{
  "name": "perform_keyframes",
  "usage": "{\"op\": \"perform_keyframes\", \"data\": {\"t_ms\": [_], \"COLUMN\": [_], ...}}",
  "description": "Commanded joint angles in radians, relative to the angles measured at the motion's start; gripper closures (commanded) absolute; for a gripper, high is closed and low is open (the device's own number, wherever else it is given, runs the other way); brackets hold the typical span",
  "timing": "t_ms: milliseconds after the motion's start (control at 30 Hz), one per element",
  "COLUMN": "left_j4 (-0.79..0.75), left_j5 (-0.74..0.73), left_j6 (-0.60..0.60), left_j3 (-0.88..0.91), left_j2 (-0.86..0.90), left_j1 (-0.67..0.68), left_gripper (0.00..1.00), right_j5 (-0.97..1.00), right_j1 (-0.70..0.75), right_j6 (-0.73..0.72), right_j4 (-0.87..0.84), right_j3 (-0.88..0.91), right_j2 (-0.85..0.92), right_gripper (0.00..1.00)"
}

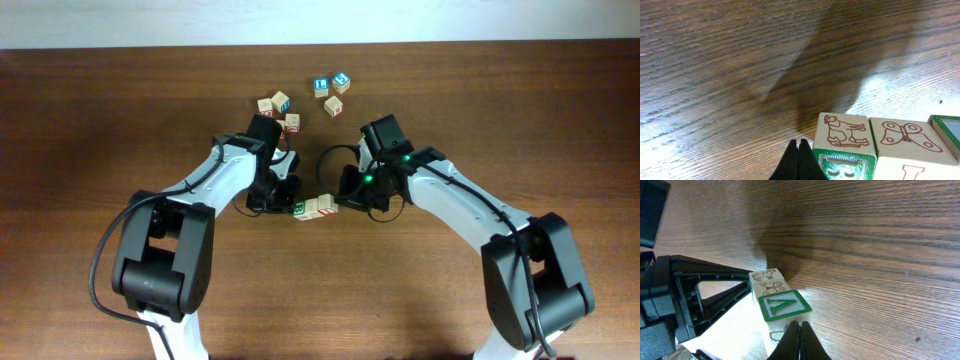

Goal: Rotate 3 blocks

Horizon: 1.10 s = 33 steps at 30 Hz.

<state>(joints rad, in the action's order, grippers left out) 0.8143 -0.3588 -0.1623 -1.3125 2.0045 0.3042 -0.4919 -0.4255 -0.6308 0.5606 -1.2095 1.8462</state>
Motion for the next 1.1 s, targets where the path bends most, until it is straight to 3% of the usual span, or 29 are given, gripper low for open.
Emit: {"op": "perform_keyframes", "data": {"t_ms": [0, 1067], "left_j4": [-0.010, -0.010], "left_j5": [-0.104, -0.103], "left_j6": [-0.004, -0.005], "left_j3": [0.004, 0.004], "left_j2": [-0.027, -0.027], "left_j1": [0.018, 0.018], "left_gripper": [1.00, 1.00], "right_j5": [-0.057, -0.054], "right_j1": [-0.049, -0.073], "right_j6": [0.006, -0.005], "right_j4": [-0.015, -0.014], "right_j3": [-0.034, -0.034], "right_j2": [-0.019, -0.019], "right_gripper": [0.96, 0.96]}}
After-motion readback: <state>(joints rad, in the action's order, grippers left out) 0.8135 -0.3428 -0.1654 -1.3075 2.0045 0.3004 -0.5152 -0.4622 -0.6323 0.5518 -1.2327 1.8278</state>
